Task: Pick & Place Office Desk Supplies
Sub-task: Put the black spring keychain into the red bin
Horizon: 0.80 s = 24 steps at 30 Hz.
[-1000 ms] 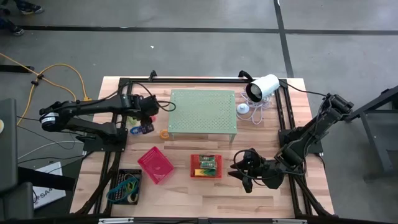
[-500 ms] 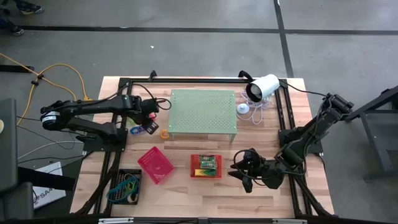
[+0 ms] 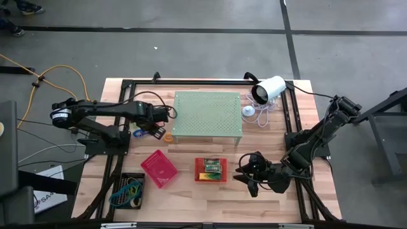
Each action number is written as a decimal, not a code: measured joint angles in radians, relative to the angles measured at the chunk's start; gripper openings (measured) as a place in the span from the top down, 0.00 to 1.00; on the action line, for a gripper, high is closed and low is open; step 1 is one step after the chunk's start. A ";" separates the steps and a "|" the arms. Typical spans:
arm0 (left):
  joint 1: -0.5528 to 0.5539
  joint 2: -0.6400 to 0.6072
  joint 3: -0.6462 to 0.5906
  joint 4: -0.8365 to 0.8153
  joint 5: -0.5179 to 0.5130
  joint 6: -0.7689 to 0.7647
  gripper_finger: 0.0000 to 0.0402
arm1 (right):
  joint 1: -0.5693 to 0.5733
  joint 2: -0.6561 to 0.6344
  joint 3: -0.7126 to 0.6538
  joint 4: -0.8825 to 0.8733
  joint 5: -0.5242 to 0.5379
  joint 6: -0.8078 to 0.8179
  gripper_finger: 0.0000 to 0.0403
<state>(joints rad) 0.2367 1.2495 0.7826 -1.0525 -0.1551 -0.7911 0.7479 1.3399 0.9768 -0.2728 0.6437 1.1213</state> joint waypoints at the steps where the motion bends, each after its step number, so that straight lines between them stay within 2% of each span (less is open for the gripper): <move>1: -0.003 0.002 0.000 0.007 0.000 0.004 0.66 | 0.000 0.000 0.000 0.000 0.000 0.000 0.63; 11: -0.014 0.001 -0.005 0.057 -0.016 -0.004 0.66 | 0.000 0.000 0.000 0.000 0.000 0.000 0.63; 24: -0.014 -0.051 -0.099 0.146 -0.007 -0.078 0.66 | 0.000 0.000 0.000 0.000 0.000 0.000 0.63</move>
<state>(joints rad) 0.2226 1.1985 0.6835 -0.9066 -0.1622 -0.8692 0.7481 1.3399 0.9768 -0.2726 0.6437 1.1213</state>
